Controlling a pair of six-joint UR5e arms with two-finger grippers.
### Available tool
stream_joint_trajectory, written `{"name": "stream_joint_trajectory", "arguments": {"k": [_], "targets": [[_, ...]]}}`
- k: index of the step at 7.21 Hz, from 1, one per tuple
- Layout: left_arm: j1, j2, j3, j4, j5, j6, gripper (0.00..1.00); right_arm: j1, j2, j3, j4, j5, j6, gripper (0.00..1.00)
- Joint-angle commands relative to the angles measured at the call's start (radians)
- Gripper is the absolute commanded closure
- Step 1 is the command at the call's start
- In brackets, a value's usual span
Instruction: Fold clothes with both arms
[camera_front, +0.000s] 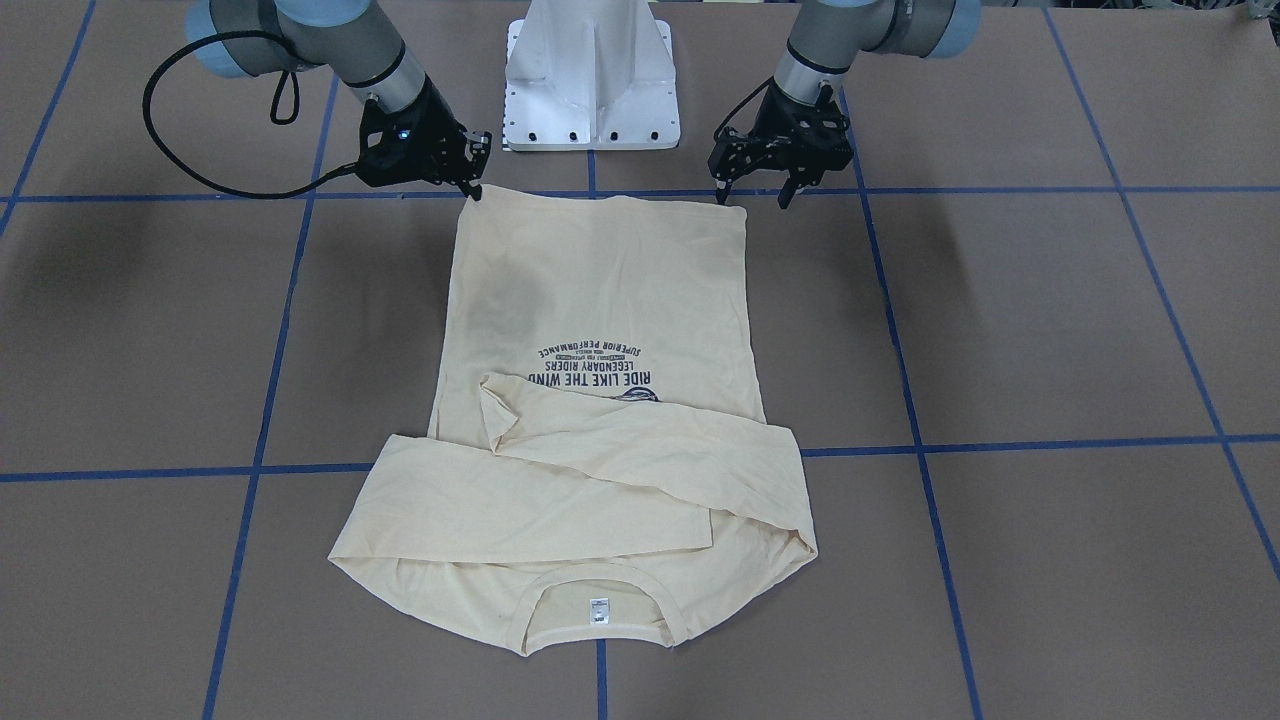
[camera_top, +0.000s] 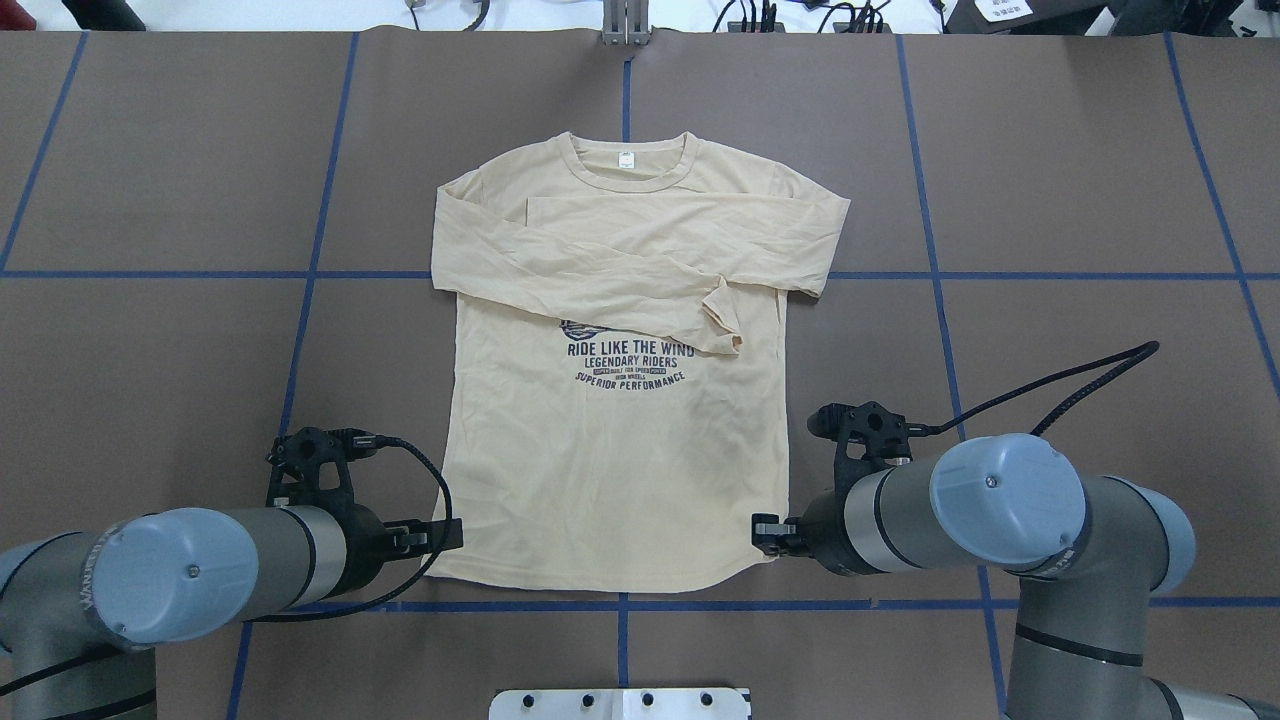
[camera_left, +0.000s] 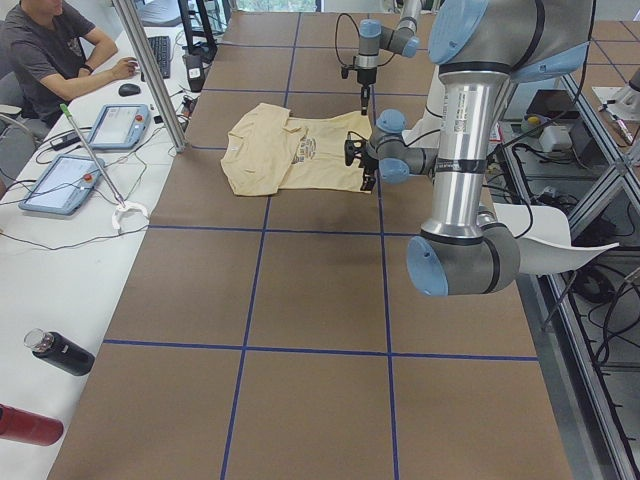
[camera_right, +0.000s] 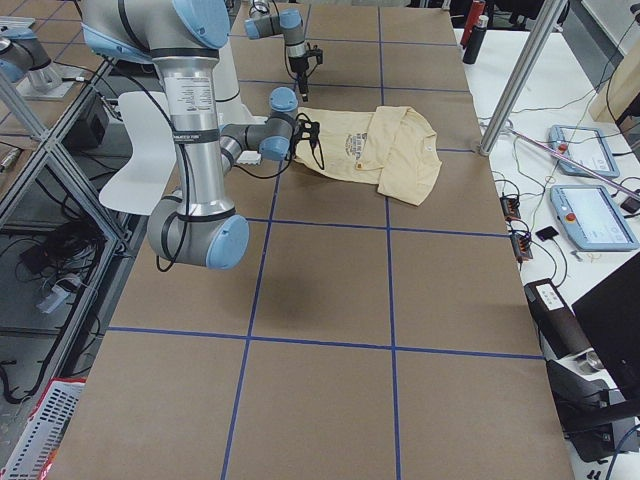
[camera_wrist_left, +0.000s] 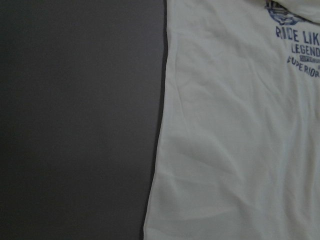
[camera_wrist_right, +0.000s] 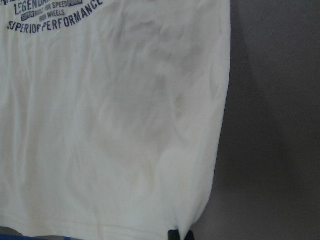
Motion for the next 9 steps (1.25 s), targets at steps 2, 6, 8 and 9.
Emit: {"name": "stream_joint_trajectory", "arguments": {"k": [2, 6, 8, 9], "targets": [[0.008, -0.047, 0.053, 0.022, 0.000, 0.001, 0.06, 0.006, -0.001, 0.004, 0.001, 0.003, 0.000, 1.00], [0.021, -0.065, 0.072, 0.036, 0.002, 0.001, 0.13, 0.012, -0.001, 0.004, 0.001, 0.003, 0.000, 1.00], [0.025, -0.067, 0.072, 0.038, 0.002, 0.001, 0.15, 0.015, -0.001, 0.005, 0.001, 0.008, 0.000, 1.00], [0.025, -0.071, 0.074, 0.052, 0.002, -0.001, 0.16, 0.027, -0.001, 0.005, 0.001, 0.026, 0.000, 1.00]]}}
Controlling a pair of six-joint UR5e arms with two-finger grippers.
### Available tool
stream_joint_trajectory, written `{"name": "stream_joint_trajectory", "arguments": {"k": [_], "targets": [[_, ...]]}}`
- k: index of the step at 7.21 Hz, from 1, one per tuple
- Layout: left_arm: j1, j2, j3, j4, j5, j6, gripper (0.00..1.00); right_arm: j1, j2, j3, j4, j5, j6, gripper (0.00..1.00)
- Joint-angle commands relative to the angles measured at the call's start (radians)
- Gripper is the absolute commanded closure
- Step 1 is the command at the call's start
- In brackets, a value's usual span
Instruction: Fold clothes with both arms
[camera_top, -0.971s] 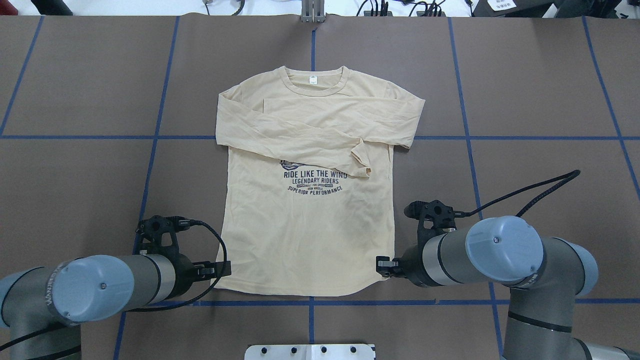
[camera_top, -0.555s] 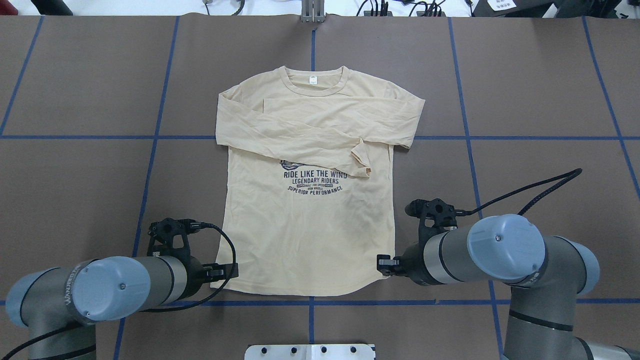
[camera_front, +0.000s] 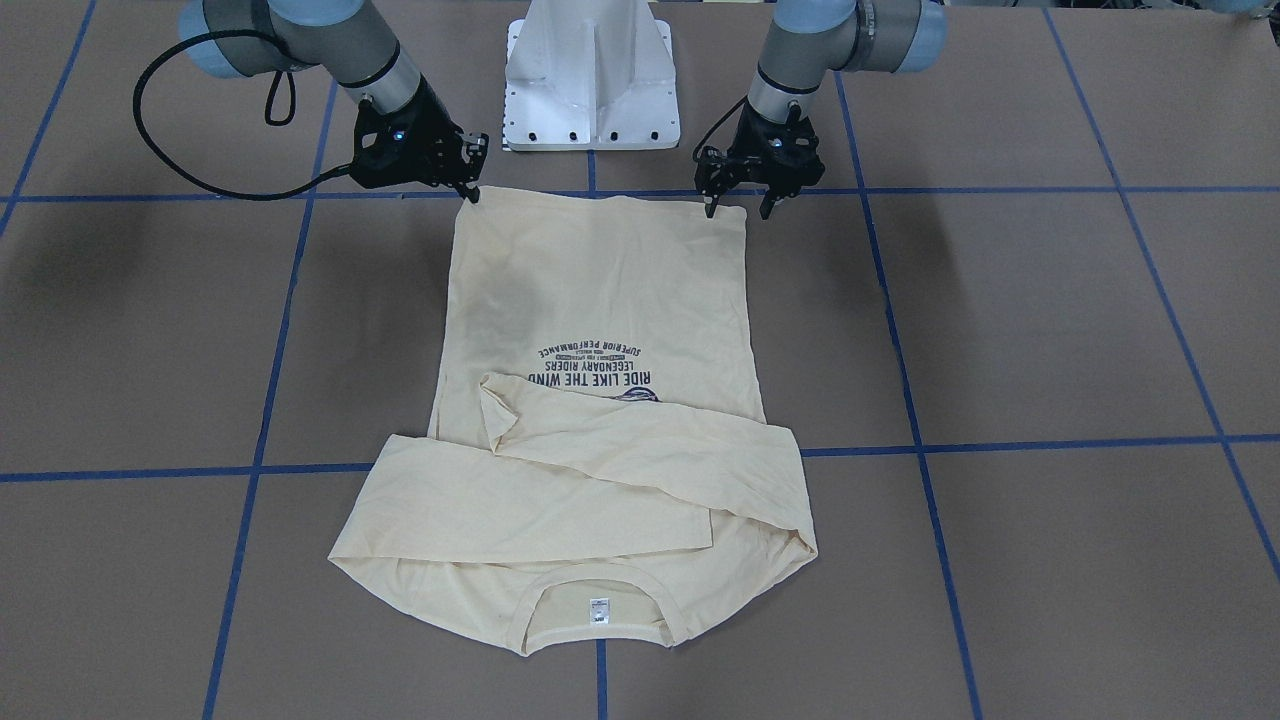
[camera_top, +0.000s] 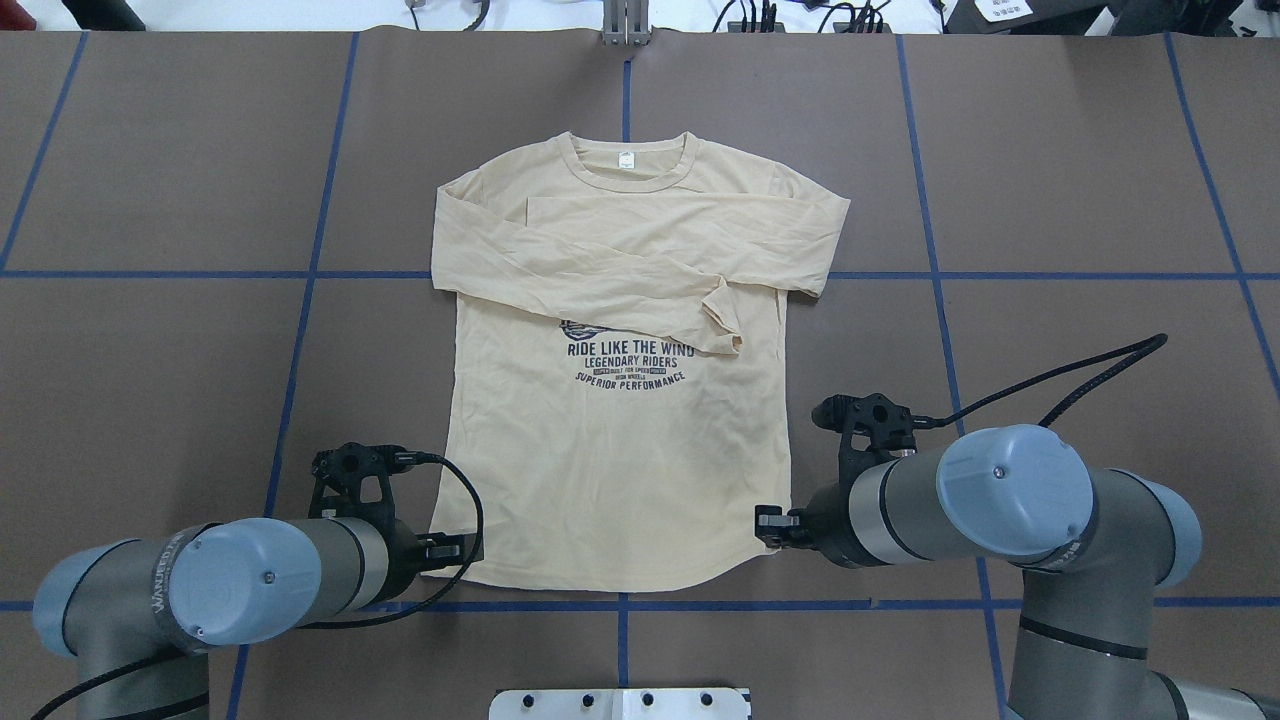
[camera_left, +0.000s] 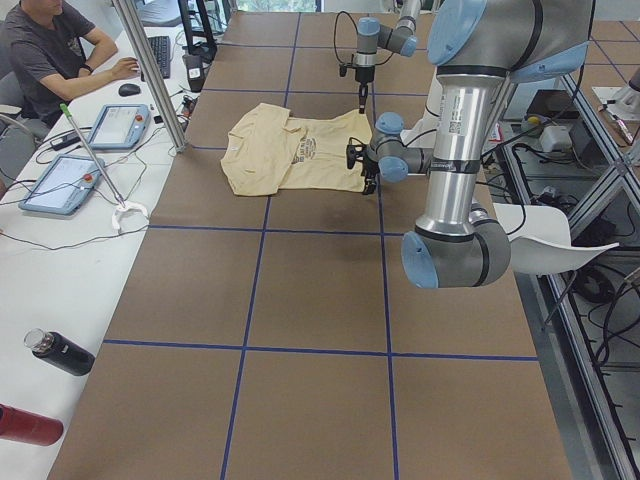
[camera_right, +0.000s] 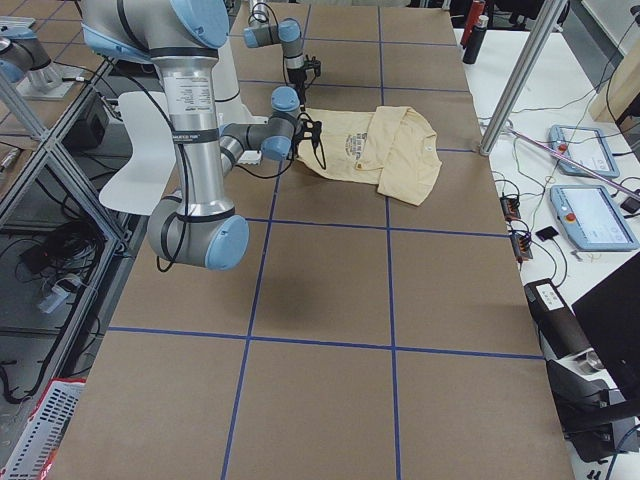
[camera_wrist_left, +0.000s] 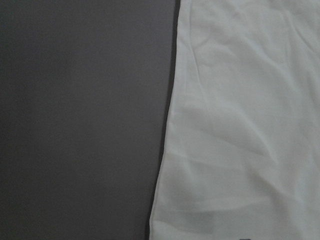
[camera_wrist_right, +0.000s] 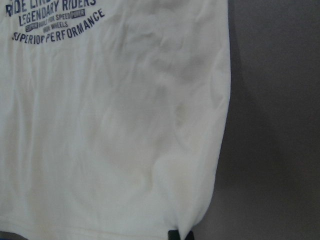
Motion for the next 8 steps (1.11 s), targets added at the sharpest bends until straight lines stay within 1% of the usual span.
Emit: {"name": "stream_joint_trajectory", "arguments": {"k": [1, 4, 8], "targets": [[0.001, -0.015, 0.007, 0.019, -0.001, -0.001, 0.18, 0.014, 0.000, 0.001, 0.000, 0.021, 0.000, 1.00], [0.001, -0.021, 0.030, 0.019, 0.000, -0.001, 0.19, 0.018, 0.000, 0.001, 0.000, 0.022, 0.000, 1.00], [0.001, -0.019, 0.026, 0.043, -0.001, 0.000, 0.22, 0.020, 0.002, 0.001, 0.000, 0.025, 0.000, 1.00]]}}
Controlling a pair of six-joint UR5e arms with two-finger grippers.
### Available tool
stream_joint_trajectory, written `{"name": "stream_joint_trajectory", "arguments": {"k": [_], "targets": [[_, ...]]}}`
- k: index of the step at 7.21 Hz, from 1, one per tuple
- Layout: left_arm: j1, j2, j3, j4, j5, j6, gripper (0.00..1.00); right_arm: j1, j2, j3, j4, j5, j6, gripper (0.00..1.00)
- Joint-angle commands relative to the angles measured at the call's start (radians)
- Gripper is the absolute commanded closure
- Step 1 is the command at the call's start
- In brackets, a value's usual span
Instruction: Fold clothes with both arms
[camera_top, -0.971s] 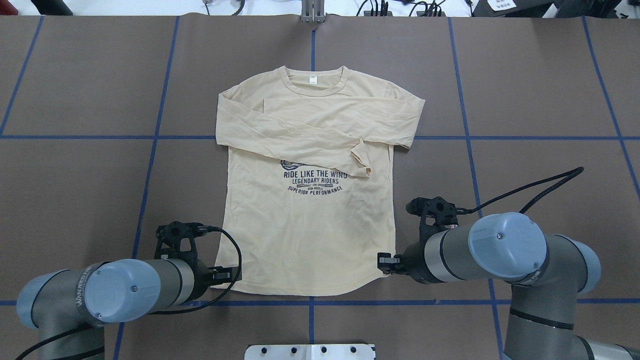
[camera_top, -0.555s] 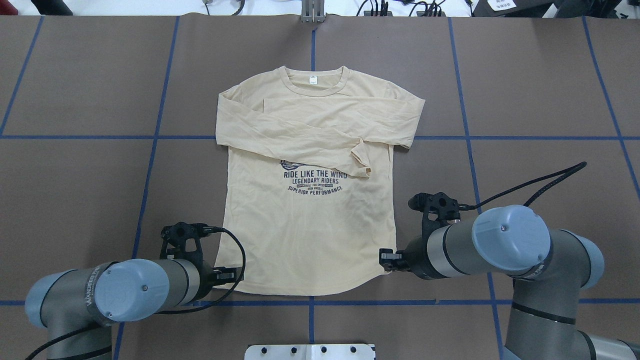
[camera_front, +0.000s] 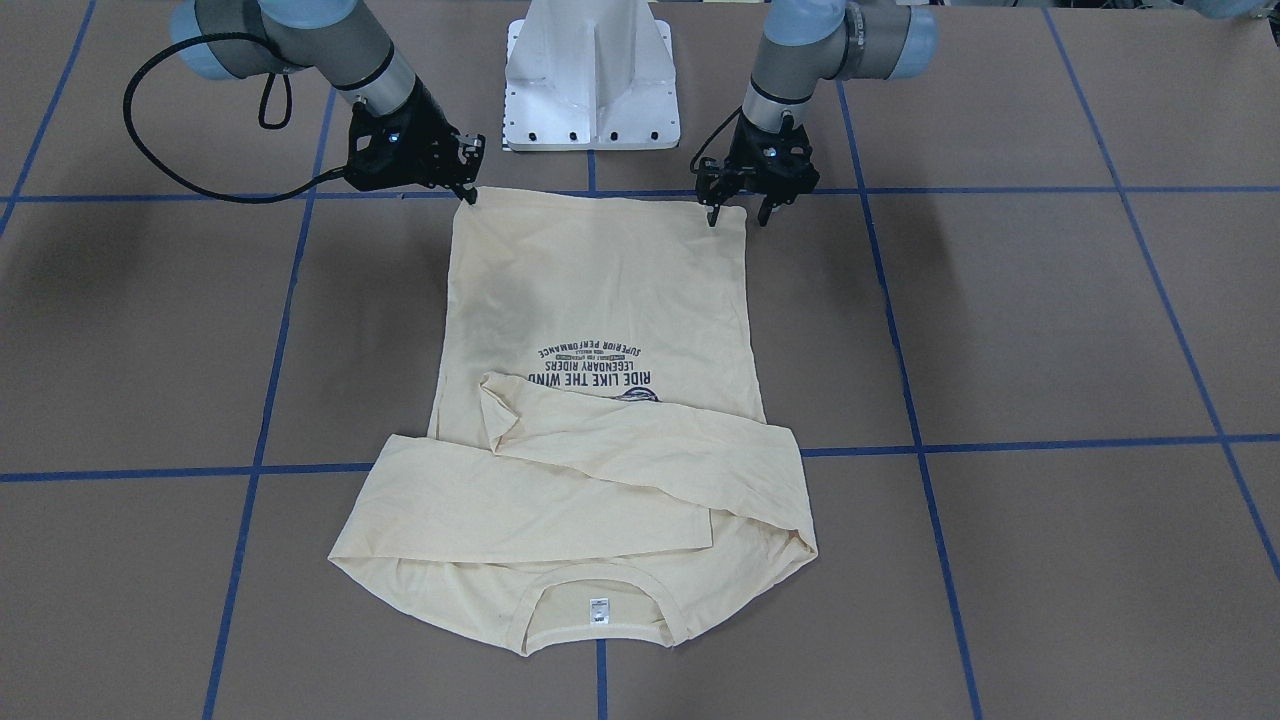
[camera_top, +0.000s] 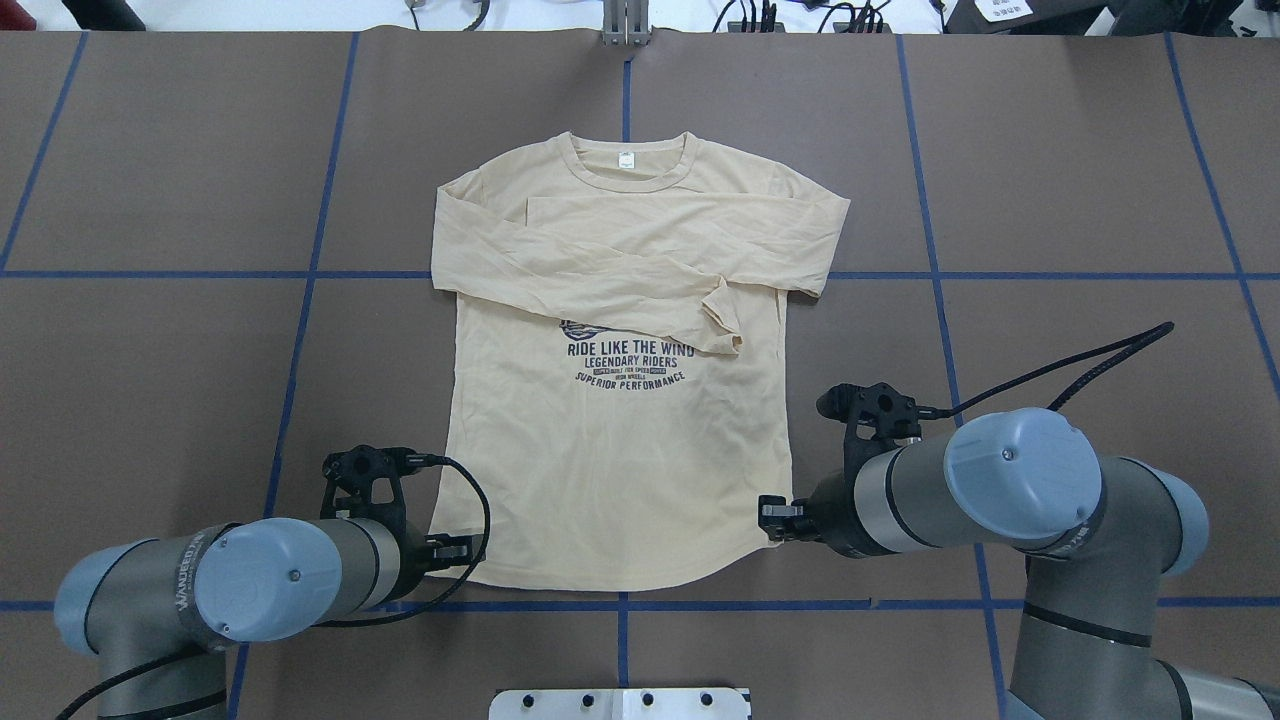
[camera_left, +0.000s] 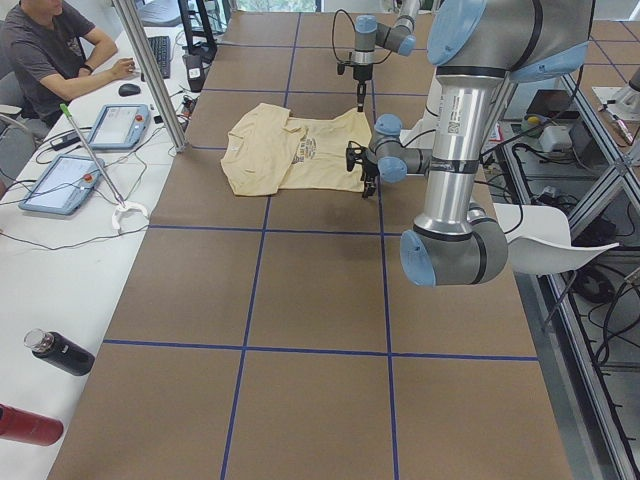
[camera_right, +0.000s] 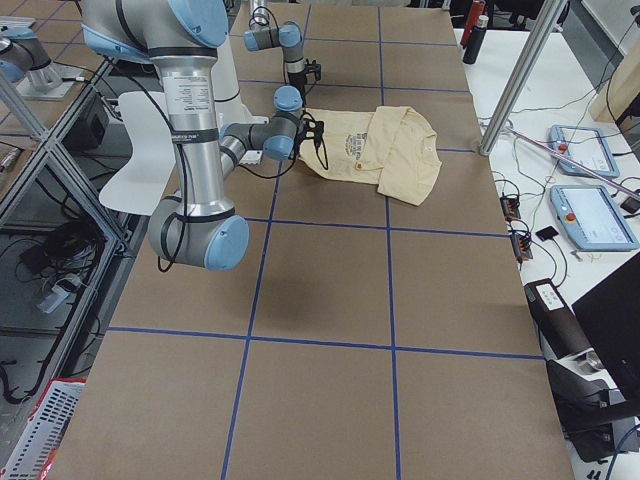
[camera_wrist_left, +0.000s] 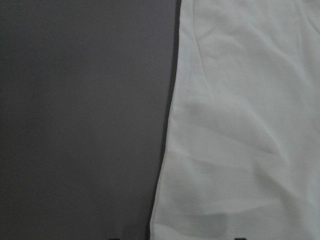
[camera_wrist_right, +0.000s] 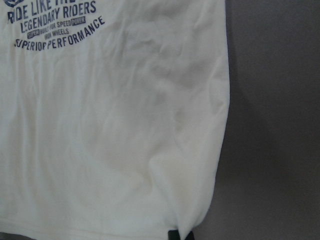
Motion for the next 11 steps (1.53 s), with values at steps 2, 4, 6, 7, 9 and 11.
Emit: {"name": "stream_joint_trajectory", "arguments": {"k": [2, 4, 6, 7, 9, 11], "targets": [[0.000, -0.001, -0.007, 0.011, -0.001, 0.000, 0.25, 0.003, -0.001, 0.000, 0.000, 0.000, 0.000, 1.00], [0.000, -0.003, -0.013, 0.012, -0.001, 0.000, 0.32, 0.017, -0.001, 0.000, 0.000, 0.026, 0.000, 1.00], [0.002, -0.010, -0.013, 0.020, -0.001, 0.000, 0.40, 0.022, -0.001, 0.002, 0.000, 0.028, 0.000, 1.00], [0.002, -0.010, -0.013, 0.020, -0.001, 0.000, 0.40, 0.023, -0.001, 0.006, 0.000, 0.028, 0.000, 1.00], [0.002, -0.007, -0.013, 0.021, -0.001, 0.000, 0.40, 0.023, -0.001, 0.008, 0.000, 0.033, 0.000, 1.00], [0.002, -0.007, -0.013, 0.035, -0.001, 0.000, 0.39, 0.028, -0.003, 0.006, 0.000, 0.033, 0.000, 1.00]]}}
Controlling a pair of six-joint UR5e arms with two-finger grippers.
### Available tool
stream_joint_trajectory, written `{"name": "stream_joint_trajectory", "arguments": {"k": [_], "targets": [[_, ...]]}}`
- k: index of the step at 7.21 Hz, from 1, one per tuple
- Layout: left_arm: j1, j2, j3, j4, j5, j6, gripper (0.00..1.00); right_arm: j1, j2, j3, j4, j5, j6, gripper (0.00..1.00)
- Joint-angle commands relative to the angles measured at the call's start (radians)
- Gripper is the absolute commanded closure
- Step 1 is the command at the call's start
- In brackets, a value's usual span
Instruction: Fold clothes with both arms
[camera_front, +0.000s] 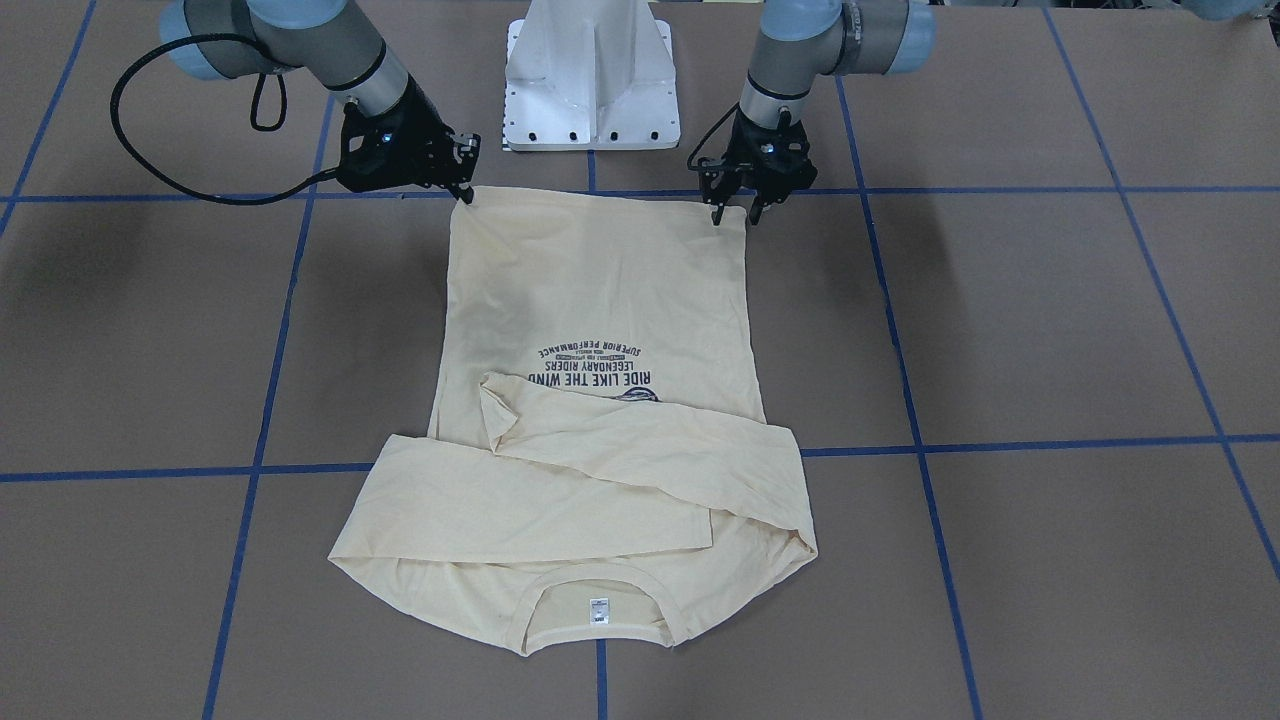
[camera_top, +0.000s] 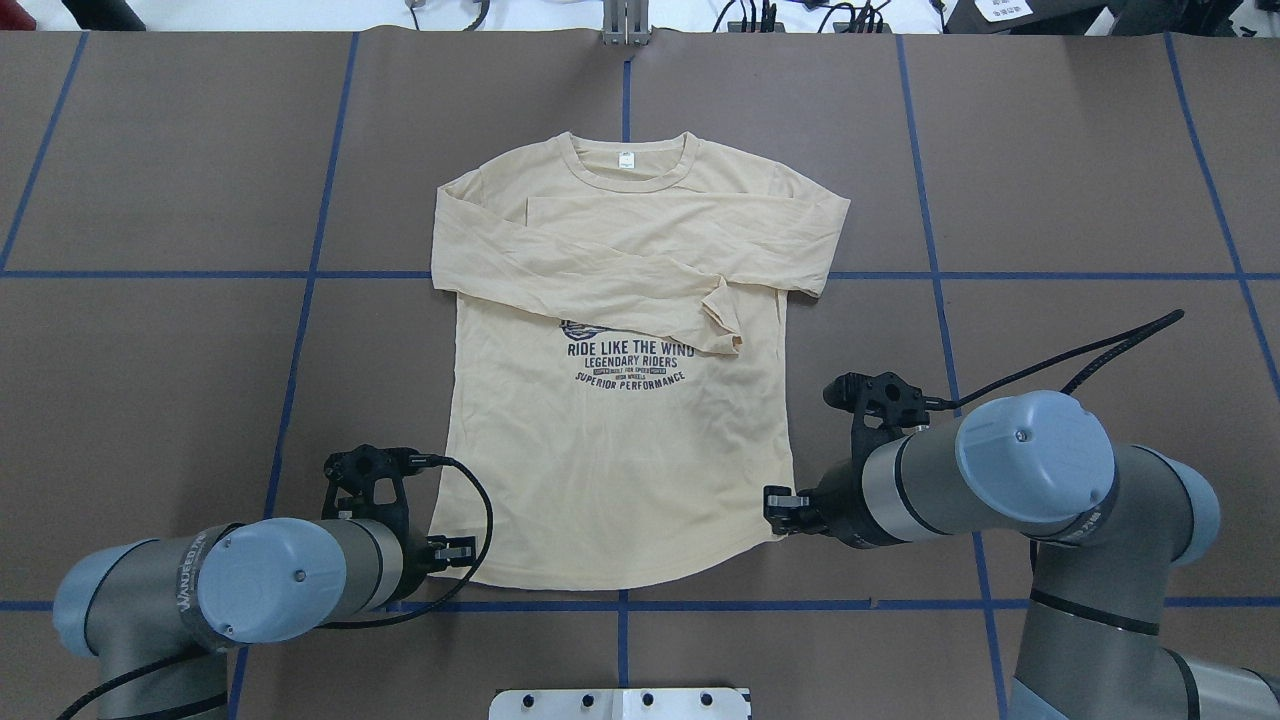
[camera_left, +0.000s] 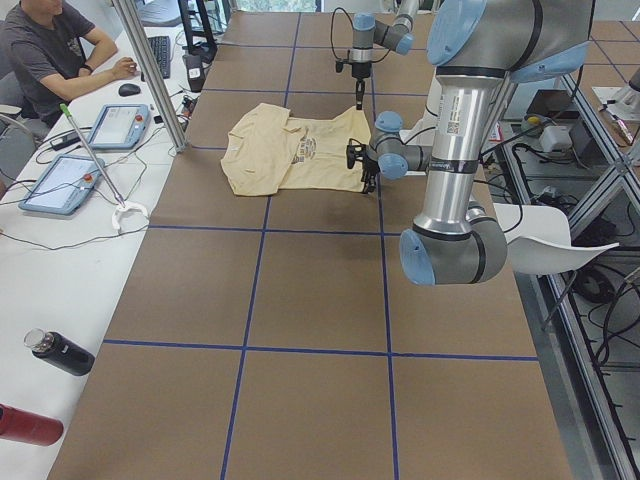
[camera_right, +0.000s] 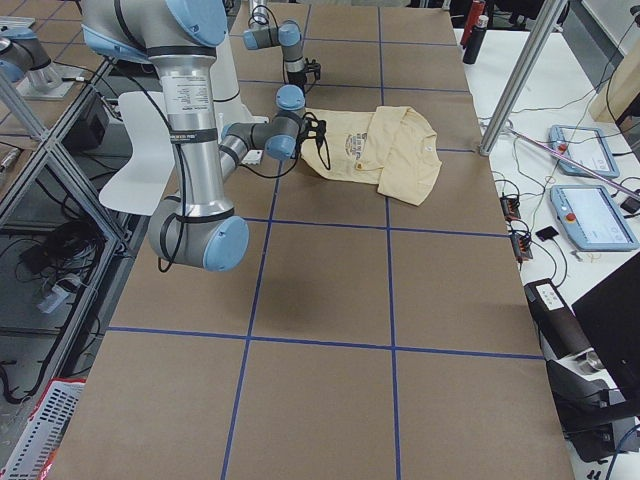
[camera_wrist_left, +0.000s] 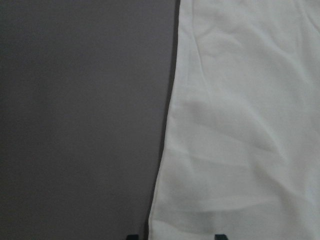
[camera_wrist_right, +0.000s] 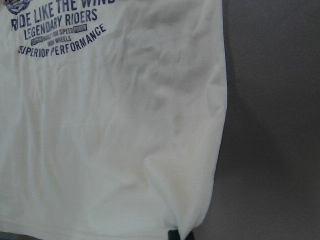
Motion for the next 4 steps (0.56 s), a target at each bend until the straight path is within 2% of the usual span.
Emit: {"name": "stream_joint_trajectory", "arguments": {"k": [1, 3, 4], "targets": [[0.002, 0.000, 0.000, 0.018, 0.000, 0.000, 0.39, 0.004, -0.001, 0.000, 0.000, 0.003, 0.000, 1.00], [0.002, -0.003, -0.002, 0.032, 0.000, 0.000, 0.41, 0.007, -0.001, 0.000, 0.000, 0.003, 0.000, 1.00], [0.002, -0.003, -0.006, 0.033, 0.000, 0.000, 0.53, 0.009, -0.001, 0.000, 0.000, 0.005, 0.000, 1.00]]}}
